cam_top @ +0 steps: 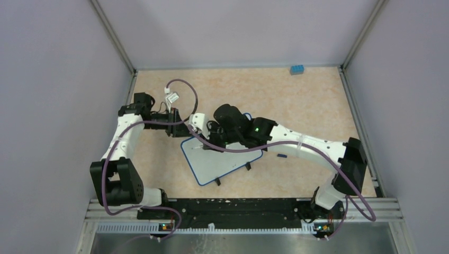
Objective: Write a sentence on the whiteboard
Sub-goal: Hold the whiteboard on the whiteboard stand, then write a sentence on the whiteboard.
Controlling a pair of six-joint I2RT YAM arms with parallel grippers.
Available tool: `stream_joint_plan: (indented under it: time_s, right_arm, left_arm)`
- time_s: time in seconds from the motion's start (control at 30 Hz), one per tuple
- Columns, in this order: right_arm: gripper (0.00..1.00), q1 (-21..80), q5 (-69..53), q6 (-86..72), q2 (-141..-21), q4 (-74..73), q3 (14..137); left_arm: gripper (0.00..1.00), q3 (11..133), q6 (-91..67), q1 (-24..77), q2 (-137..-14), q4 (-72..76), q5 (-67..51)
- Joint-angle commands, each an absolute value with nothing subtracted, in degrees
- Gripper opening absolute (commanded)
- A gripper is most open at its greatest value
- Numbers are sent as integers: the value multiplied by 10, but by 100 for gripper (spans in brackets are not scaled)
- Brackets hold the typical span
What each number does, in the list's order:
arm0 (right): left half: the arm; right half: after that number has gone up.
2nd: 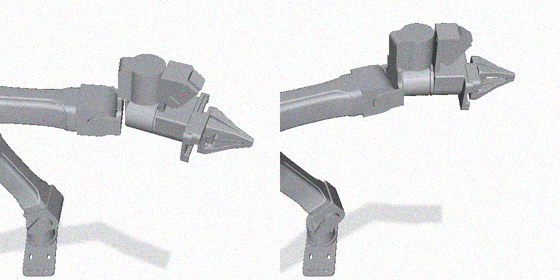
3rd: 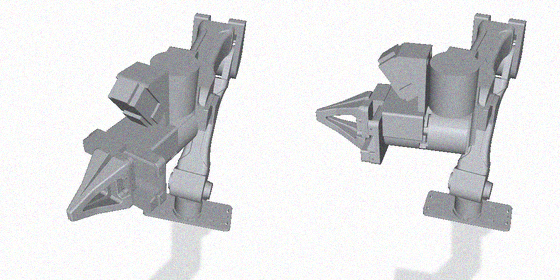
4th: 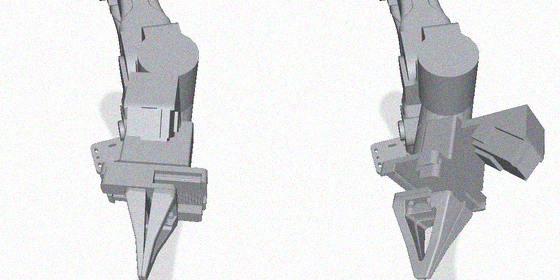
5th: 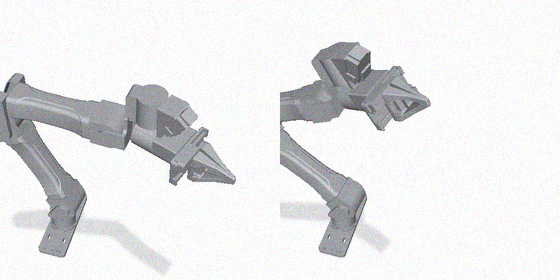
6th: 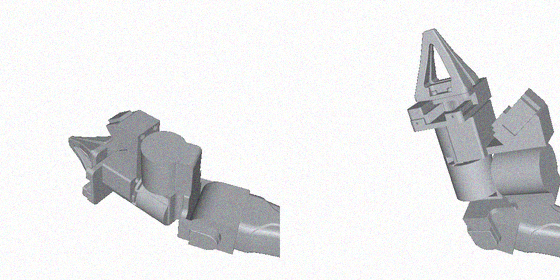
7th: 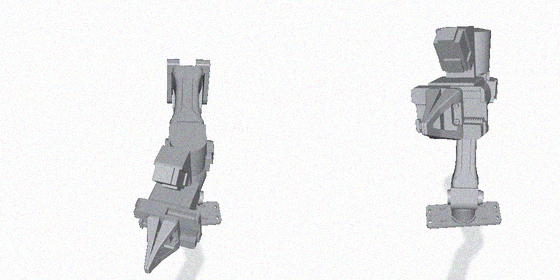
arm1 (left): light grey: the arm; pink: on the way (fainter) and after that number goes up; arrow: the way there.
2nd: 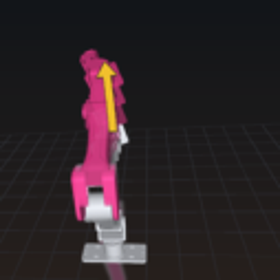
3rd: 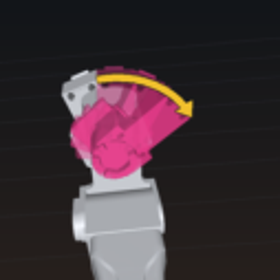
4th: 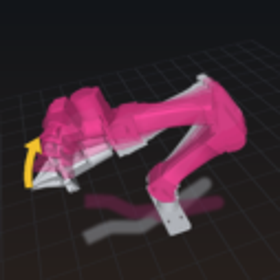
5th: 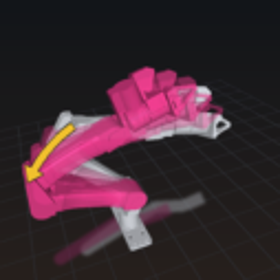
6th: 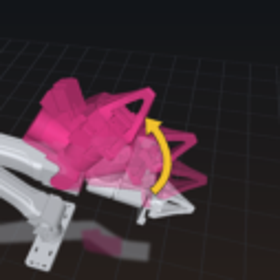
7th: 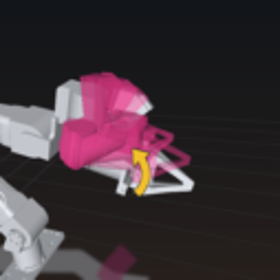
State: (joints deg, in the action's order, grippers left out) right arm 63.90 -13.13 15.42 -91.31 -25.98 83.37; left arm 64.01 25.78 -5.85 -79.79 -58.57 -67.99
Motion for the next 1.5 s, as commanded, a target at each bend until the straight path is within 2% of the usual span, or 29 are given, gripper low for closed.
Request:
stream_joint_plan:
  time_s: [0.0, 0.47, 0.73, 1.47]
  right_arm:
    - [0, 647, -137, 159, -924, -249, 870]
    - [0, 647, -134, 157, -938, -255, 891]
    - [0, 648, -127, 143, -949, -255, 899]
    - [0, 648, -111, 130, -973, -246, 904]
  left_arm:
    - [35, 638, 299, -60, -802, -600, -702]
    - [30, 639, 328, -58, -823, -623, -704]
    - [16, 636, 322, -58, -821, -615, -704]
    - [4, 631, 319, -56, -816, -609, -706]
